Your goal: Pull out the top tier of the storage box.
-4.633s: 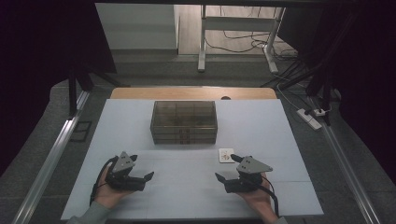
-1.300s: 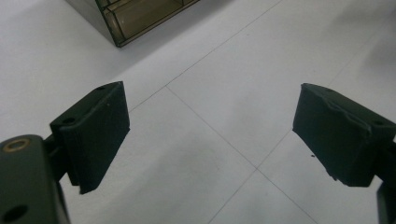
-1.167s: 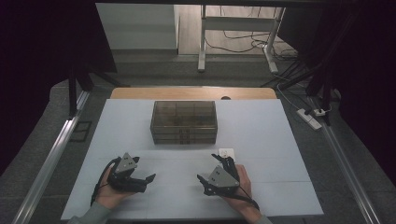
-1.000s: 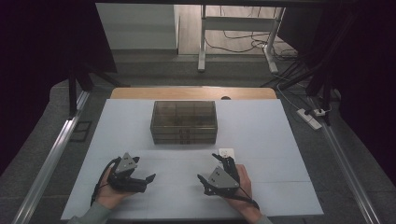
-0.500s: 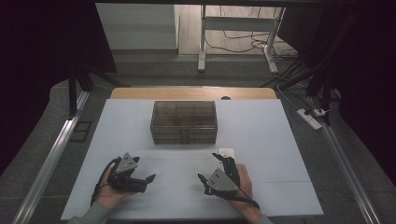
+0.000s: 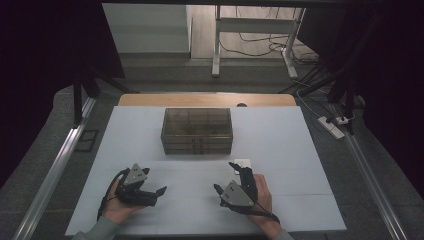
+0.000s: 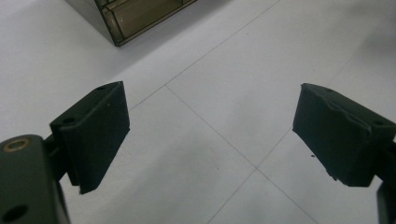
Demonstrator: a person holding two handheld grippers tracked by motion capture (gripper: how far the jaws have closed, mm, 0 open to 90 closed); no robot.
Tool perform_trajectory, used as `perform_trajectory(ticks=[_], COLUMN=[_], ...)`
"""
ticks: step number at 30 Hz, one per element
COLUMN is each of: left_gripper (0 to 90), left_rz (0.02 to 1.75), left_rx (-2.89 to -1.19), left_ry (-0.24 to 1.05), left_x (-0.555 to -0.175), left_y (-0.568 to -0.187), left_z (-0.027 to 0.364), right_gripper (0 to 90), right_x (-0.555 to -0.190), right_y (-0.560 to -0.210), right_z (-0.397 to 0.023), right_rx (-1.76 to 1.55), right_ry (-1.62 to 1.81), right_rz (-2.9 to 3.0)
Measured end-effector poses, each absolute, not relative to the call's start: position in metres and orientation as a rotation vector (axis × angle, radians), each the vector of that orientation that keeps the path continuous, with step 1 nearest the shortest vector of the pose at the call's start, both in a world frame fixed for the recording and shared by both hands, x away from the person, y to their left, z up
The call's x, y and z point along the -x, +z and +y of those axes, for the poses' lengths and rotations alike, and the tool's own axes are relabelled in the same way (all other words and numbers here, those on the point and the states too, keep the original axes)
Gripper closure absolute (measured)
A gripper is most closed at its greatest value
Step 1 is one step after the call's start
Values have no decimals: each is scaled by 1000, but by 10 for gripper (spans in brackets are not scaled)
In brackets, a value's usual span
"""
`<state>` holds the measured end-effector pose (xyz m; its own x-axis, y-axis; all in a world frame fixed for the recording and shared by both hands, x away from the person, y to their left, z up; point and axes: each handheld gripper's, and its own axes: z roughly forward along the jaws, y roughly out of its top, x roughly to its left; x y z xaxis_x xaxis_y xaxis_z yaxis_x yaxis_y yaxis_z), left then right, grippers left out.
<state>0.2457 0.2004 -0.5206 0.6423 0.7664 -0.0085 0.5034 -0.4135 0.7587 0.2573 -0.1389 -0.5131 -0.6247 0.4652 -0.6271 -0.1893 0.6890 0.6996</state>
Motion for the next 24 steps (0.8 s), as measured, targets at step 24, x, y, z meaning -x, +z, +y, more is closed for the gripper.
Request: perform_trajectory(ticks=[24], left_gripper=[110], left_rz=[988], left_rx=[-2103], left_ry=[439], left_x=[-246], left_y=[-521], left_z=[201], right_gripper=[171], right_x=[-263], right_y=[-510], right_z=[-129], right_rx=[-110], right_ry=[855], right_rz=[1962])
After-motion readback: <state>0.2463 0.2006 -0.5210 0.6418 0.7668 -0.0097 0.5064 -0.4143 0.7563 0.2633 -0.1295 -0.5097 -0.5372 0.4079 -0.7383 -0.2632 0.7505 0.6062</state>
